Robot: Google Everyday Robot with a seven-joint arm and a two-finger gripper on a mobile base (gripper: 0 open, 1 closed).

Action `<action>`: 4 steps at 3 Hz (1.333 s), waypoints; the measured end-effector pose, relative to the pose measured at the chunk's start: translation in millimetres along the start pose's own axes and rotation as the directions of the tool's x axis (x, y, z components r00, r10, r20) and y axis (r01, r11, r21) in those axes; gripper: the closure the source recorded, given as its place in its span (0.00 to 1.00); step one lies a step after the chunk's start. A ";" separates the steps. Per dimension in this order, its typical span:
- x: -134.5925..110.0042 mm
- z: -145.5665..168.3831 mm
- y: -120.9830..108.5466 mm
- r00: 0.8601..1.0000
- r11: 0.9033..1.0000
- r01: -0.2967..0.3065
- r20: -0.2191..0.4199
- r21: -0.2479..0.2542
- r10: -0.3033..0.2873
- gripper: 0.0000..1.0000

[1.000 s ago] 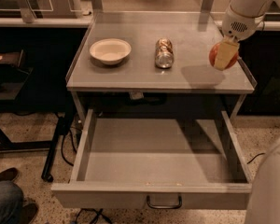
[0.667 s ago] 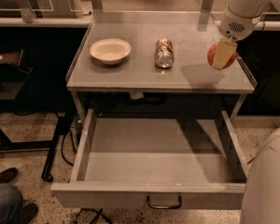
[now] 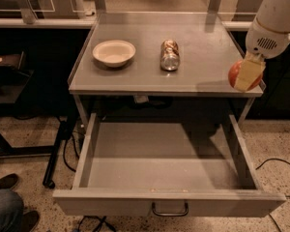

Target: Place apple into top drawer

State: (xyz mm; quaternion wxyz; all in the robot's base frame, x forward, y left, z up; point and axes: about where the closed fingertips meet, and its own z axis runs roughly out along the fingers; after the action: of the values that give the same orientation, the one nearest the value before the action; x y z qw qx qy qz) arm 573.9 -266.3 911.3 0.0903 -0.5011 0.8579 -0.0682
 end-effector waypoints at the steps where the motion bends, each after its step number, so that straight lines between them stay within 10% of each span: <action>1: 15.5 3.5 49.0 1.000 0.995 0.022 0.004 -0.094 -0.022 1.00; 4: -13.3 45.3 97.0 0.998 0.986 0.009 0.058 -0.168 0.001 1.00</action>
Offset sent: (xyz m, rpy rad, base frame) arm -0.0408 0.0076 -0.0121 0.0318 0.0668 0.0240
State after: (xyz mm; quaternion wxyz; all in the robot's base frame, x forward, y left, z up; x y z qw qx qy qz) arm 508.2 -208.5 848.2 0.0722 -0.5106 0.8566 0.0187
